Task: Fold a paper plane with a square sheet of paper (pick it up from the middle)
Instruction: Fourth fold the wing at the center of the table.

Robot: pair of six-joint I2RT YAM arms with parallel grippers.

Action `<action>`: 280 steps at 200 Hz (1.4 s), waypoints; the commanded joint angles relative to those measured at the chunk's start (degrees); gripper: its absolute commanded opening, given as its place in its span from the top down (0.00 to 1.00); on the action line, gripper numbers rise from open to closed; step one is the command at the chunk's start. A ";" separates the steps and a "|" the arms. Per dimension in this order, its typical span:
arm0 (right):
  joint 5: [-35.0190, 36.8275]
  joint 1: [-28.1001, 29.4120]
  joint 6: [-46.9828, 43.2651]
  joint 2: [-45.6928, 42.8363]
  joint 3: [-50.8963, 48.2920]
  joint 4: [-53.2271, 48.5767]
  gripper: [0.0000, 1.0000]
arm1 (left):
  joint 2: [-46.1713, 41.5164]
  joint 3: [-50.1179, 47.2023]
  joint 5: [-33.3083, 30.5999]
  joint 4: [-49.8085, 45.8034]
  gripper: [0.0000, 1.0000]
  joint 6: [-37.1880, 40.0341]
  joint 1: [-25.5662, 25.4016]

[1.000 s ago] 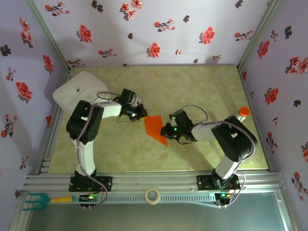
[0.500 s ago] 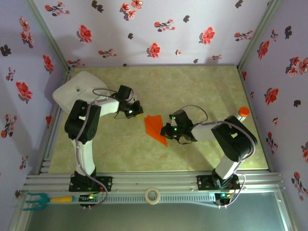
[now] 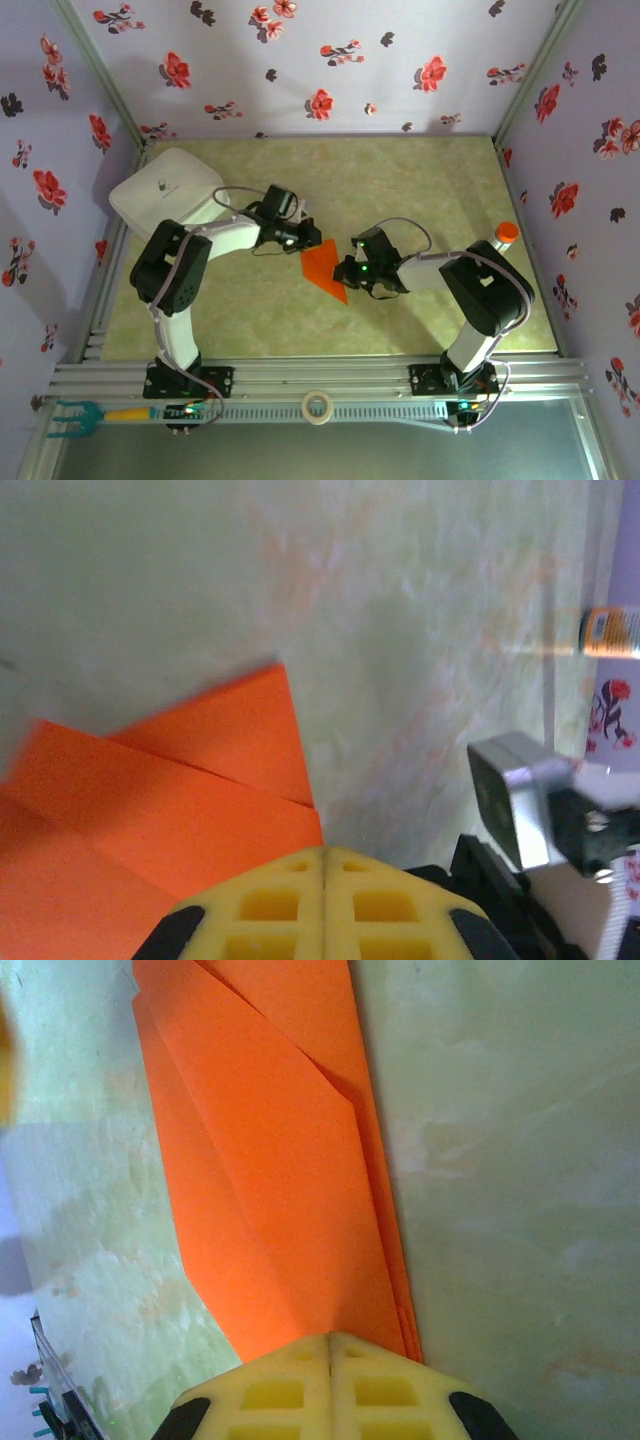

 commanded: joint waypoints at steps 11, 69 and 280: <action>3.62 0.14 -1.13 2.52 -1.79 -10.44 1.00 | 4.88 -1.38 2.50 3.99 0.96 -1.87 -0.50; 3.32 0.14 -1.22 2.74 -1.92 -10.42 1.00 | 8.48 -0.27 0.10 2.56 0.96 0.92 4.61; 3.43 0.05 -1.57 1.92 -1.18 -11.03 1.00 | 3.86 -3.77 -1.17 7.00 0.93 -5.30 -1.63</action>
